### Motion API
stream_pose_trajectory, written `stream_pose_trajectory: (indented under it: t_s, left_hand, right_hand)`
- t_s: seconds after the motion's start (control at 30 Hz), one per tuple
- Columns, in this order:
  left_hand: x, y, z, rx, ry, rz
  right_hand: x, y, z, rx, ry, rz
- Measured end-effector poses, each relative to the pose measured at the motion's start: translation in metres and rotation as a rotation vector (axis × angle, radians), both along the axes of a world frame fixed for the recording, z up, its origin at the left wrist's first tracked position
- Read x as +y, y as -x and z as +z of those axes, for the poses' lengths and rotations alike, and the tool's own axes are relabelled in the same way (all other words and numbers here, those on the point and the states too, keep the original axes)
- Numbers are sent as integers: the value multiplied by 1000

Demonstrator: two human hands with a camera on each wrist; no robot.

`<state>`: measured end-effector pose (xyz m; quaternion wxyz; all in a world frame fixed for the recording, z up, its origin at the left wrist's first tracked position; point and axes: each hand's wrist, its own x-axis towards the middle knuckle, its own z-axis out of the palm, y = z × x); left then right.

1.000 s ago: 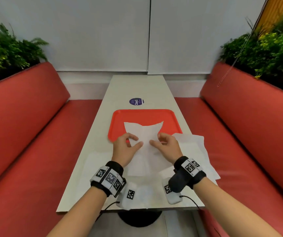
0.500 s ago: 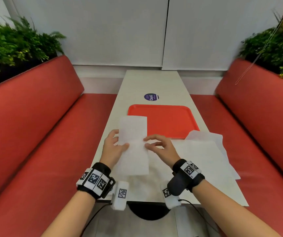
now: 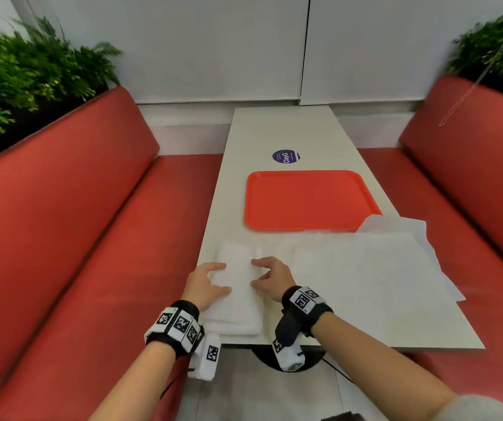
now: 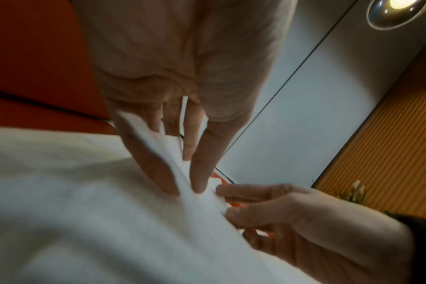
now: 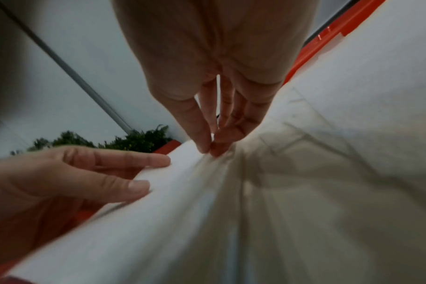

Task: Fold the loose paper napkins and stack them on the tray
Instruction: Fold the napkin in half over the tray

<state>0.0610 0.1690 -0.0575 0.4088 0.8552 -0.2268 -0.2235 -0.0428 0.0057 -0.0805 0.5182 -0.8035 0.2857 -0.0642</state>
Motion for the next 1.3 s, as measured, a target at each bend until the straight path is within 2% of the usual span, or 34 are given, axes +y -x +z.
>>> stream_pose_trajectory:
  t_s: [0.2,0.3,0.47,0.57,0.63,0.73,0.8,0.9,0.97,1.03,1.2,1.3]
  left_hand:
    - [-1,18,-17,-45,15,38]
    - [-4,24,-18,-96,-44,36]
    - [-17,44,-6,-317,-284,2]
    - [-40,60,7,-417,-267,-32]
    - [-62,71,13,-389,-190,-94]
    - [-99,91,14,-222,-95,-194]
    - [-122,104,8,-158,-119,-240]
    - [-147,120,-9,-156,-251,-254]
    - [-157,126,-18,-189,-358,-244]
    - [-163,129,-24,-216,-384,-224]
    - [-172,128,-30,-155,-200,-84]
    - [-172,125,-20,-156,-74,-5]
  right_hand:
    - [5,-2,-6,48,144,76]
    - [6,-1,-9,69,176,108]
    - [-6,20,-3,43,192,96]
    - [-35,53,0,78,238,13]
    - [-63,79,2,139,277,-78]
    - [-102,118,7,224,319,-244]
    - [-121,140,9,273,323,-326]
    - [-140,164,5,357,295,-371]
    - [-143,176,-3,413,267,-335]
    - [-143,184,-12,409,247,-310]
    - [-141,192,-19,305,230,-352]
    - [-141,193,-19,262,221,-363]
